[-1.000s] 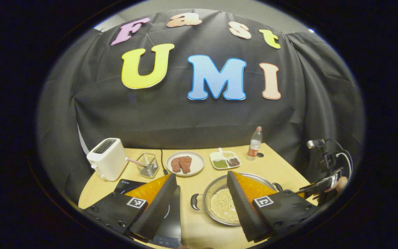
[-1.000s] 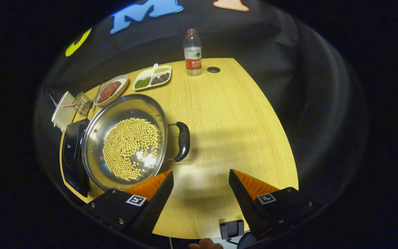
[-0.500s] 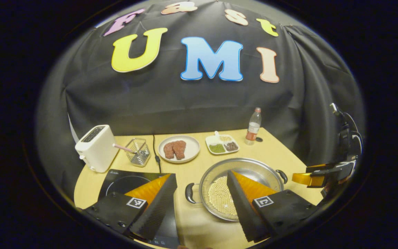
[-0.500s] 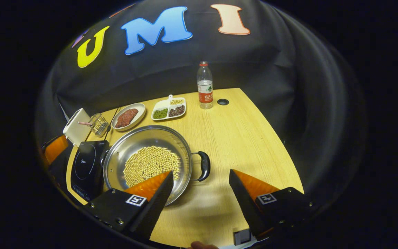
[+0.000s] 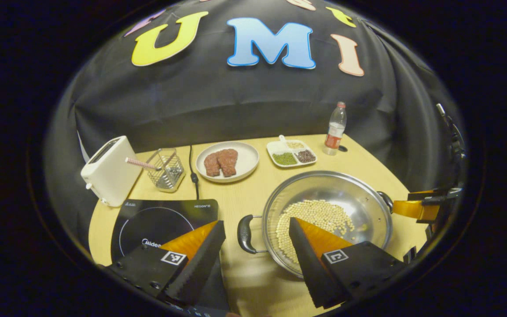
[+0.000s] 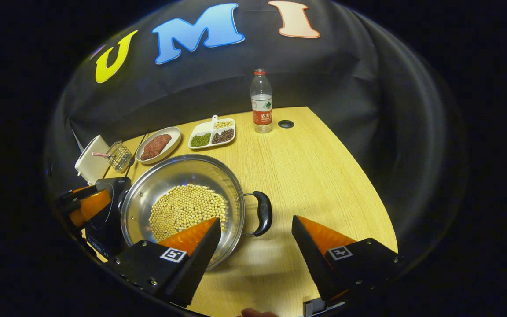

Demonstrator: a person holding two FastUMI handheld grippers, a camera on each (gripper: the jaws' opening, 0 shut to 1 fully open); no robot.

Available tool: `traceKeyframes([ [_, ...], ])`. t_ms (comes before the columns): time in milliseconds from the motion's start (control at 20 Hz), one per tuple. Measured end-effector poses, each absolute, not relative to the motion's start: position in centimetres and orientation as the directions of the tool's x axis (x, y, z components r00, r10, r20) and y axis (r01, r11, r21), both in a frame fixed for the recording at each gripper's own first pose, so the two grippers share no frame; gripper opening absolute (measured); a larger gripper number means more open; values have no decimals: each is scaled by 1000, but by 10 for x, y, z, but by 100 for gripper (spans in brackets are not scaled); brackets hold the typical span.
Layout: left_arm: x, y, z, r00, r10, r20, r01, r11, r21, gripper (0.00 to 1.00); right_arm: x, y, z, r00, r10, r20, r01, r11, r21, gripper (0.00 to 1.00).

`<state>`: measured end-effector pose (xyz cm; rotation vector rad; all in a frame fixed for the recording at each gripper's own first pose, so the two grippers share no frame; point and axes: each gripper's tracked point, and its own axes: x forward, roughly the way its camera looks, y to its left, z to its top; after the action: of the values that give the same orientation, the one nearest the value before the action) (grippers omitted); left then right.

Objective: First push the handle of the pot to place it horizontally, then grasp the pot with both hands and set it on the induction cooktop.

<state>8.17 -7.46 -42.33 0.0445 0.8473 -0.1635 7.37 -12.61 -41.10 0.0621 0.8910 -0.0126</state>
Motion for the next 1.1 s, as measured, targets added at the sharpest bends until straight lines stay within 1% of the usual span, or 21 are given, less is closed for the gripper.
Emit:
traceKeyframes([
  [250, 89, -70, -458, 621, -100, -777, 160, 987, 1, 98, 86, -123, -431, 618, 2, -786, 41, 999, 35, 100],
  [300, 91, -67, -464, 616, -88, -783, 153, 988, 9, 96, 90, -121, -436, 616, 2, -788, 43, 998, 36, 100],
  [400, 92, -64, -477, 603, -84, -793, 149, 989, 9, 99, 95, -120, -443, 611, -5, -792, 46, 999, 29, 100],
  [450, 95, -62, -482, 599, -84, -797, 152, 988, 9, 98, 97, -119, -447, 608, -9, -794, 48, 999, 26, 100],
  [500, 98, -62, -485, 596, -85, -798, 154, 988, 9, 99, 99, -119, -450, 607, -12, -794, 50, 998, 24, 100],
  [650, 101, -61, -498, 577, -92, -811, 160, 987, 2, 99, 103, -118, -462, 594, -23, -804, 63, 998, 18, 100],
  [700, 103, -62, -501, 573, -95, -814, 163, 987, -1, 96, 104, -119, -465, 589, -27, -808, 68, 998, 17, 100],
  [850, 105, -64, -509, 565, -103, -819, 176, 984, -2, 98, 106, -119, -476, 574, -38, -818, 77, 997, 8, 100],
  [900, 105, -67, -509, 560, -115, -820, 183, 983, -13, 95, 107, -119, -478, 573, -40, -819, 81, 997, 8, 100],
  [950, 106, -71, -511, 556, -129, -821, 190, 981, -25, 96, 107, -120, -482, 569, -49, -821, 87, 996, 1, 100],
  [1050, 107, -75, -514, 556, -137, -819, 206, 978, -24, 84, 107, -122, -488, 555, -53, -830, 100, 995, 3, 86],
  [1100, 109, -74, -516, 559, -134, -818, 212, 977, -15, 76, 109, -119, -490, 553, -45, -832, 105, 994, 16, 77],
])
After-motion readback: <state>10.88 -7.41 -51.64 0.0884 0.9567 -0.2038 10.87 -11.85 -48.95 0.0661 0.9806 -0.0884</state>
